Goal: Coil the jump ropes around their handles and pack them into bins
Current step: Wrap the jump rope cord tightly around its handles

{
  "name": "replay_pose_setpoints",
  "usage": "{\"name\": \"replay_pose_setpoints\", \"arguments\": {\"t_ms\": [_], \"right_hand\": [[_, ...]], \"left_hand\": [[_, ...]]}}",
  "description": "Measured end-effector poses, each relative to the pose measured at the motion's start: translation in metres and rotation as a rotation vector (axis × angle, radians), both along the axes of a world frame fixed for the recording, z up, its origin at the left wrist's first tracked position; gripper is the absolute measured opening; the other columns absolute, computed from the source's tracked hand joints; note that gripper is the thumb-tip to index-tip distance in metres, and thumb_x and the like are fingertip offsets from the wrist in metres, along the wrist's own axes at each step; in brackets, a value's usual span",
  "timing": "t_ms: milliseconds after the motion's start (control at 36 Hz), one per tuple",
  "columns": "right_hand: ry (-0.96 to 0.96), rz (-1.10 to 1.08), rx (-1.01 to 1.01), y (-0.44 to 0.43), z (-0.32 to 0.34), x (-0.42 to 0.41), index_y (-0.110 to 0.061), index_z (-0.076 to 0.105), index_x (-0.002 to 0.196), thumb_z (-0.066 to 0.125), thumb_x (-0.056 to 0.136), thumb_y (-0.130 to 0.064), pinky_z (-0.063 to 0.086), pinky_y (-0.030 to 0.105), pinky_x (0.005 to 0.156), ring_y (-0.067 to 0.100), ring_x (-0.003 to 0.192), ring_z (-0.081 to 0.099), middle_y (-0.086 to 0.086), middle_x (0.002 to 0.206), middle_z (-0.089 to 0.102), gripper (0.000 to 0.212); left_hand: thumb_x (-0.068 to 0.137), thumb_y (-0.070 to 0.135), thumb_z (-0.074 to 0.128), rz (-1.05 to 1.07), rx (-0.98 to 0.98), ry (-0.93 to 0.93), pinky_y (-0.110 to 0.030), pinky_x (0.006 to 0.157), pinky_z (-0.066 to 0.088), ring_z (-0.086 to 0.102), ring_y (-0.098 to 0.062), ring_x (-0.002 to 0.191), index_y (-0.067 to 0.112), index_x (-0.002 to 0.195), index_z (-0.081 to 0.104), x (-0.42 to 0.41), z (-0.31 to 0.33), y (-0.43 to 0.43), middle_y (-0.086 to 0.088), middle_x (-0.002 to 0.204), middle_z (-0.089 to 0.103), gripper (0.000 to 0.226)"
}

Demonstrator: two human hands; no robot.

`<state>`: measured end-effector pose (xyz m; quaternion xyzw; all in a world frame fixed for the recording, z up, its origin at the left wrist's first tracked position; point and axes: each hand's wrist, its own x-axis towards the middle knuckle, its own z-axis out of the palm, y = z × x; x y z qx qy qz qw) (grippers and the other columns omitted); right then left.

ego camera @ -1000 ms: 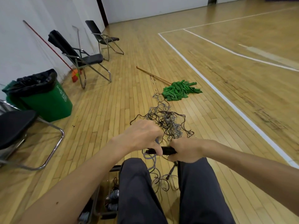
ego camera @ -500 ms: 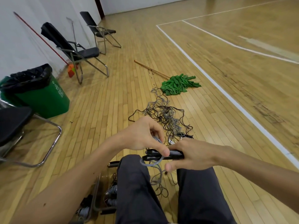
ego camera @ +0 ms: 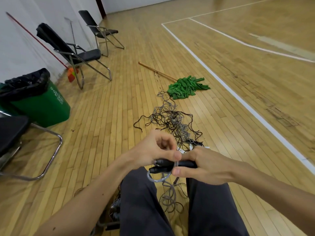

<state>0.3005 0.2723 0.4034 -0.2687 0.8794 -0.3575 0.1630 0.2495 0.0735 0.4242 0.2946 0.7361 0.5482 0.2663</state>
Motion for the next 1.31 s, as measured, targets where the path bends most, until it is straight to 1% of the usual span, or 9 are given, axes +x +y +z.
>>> {"name": "replay_pose_setpoints", "arguments": {"t_ms": [83,194,250,306,444,694,889,1000,1306], "right_hand": [[0.015,-0.08,-0.069,0.001,0.005,-0.007,-0.007,0.069,0.092,0.031,0.071,-0.098,0.029,0.022,0.05,0.01,0.047,0.032,-0.011,0.052,0.034,0.1],[0.022,-0.165,-0.146,0.0,0.003,-0.013,-0.013,0.072,0.09,0.039,0.079,-0.085,0.027,0.02,0.05,0.008,0.047,0.031,-0.01,0.052,0.035,0.08],[0.036,-0.197,-0.183,0.0,0.001,-0.016,-0.015,0.073,0.091,0.039,0.081,-0.083,0.027,0.019,0.05,0.008,0.048,0.032,-0.011,0.053,0.035,0.077],[0.05,-0.243,-0.193,0.002,-0.001,-0.02,-0.01,0.072,0.094,0.038,0.084,-0.08,0.028,0.018,0.05,0.007,0.048,0.032,-0.012,0.053,0.037,0.078],[0.059,-0.344,-0.135,0.006,-0.009,-0.031,-0.011,0.071,0.089,0.042,0.087,-0.07,0.028,0.02,0.051,0.008,0.047,0.034,-0.014,0.049,0.039,0.066],[0.099,-0.544,-0.087,0.016,-0.027,-0.058,-0.013,0.073,0.097,0.035,0.085,-0.075,0.032,0.018,0.05,0.007,0.048,0.035,-0.011,0.052,0.036,0.074],[0.073,-0.608,0.119,0.028,-0.056,-0.076,-0.019,0.072,0.096,0.03,0.088,-0.079,0.028,0.027,0.053,0.009,0.052,0.039,-0.009,0.056,0.042,0.073],[0.014,-0.616,0.205,0.036,-0.072,-0.083,-0.016,0.055,0.071,0.032,0.09,-0.079,0.03,0.031,0.054,0.015,0.055,0.04,-0.003,0.059,0.045,0.069],[-0.085,-0.396,0.412,0.025,-0.101,-0.072,-0.019,0.055,0.074,0.024,0.084,-0.084,0.041,0.032,0.058,0.016,0.062,0.055,0.0,0.068,0.057,0.073]], "left_hand": [[0.073,0.051,0.079,0.08,0.134,-0.079,-0.017,0.053,0.037,0.05,-0.004,0.053,0.033,0.064,0.065,0.0,-0.011,0.011,0.014,0.061,0.058,0.025],[0.078,0.036,0.072,0.151,0.219,-0.134,-0.02,0.053,0.033,0.037,-0.017,0.054,0.018,0.075,0.057,0.004,-0.029,0.011,-0.006,0.063,0.042,0.024],[0.082,0.033,0.068,0.169,0.27,-0.244,-0.018,0.048,0.028,0.03,-0.011,0.048,0.022,0.075,0.063,0.009,-0.034,0.011,0.0,0.058,0.036,0.013],[0.094,0.039,0.06,0.254,0.244,-0.325,-0.025,0.046,0.017,0.02,-0.009,0.046,0.029,0.07,0.068,0.012,-0.04,0.015,0.007,0.053,0.029,0.026],[0.104,0.032,0.043,0.463,0.16,-0.319,-0.028,0.047,0.011,0.016,-0.011,0.048,0.01,0.09,0.054,0.013,-0.051,0.018,0.001,0.058,0.025,0.028],[0.109,0.032,0.033,0.397,-0.053,-0.188,-0.022,0.042,0.02,0.024,-0.009,0.044,0.01,0.093,0.055,0.01,-0.058,0.016,0.008,0.054,0.032,0.034],[0.108,0.037,0.036,0.302,-0.495,0.253,-0.028,0.063,0.044,0.054,-0.003,0.065,0.018,0.098,0.065,0.009,-0.063,0.021,0.008,0.072,0.06,0.036],[0.107,0.036,0.041,0.17,-0.7,0.434,-0.031,0.059,0.032,0.047,-0.014,0.064,0.019,0.098,0.056,0.009,-0.058,0.023,0.01,0.068,0.047,0.024],[0.107,0.037,0.04,-0.238,-1.032,0.785,-0.034,0.075,0.056,0.062,-0.018,0.084,0.013,0.118,0.06,-0.014,-0.019,0.026,-0.002,0.097,0.063,0.034]]}}
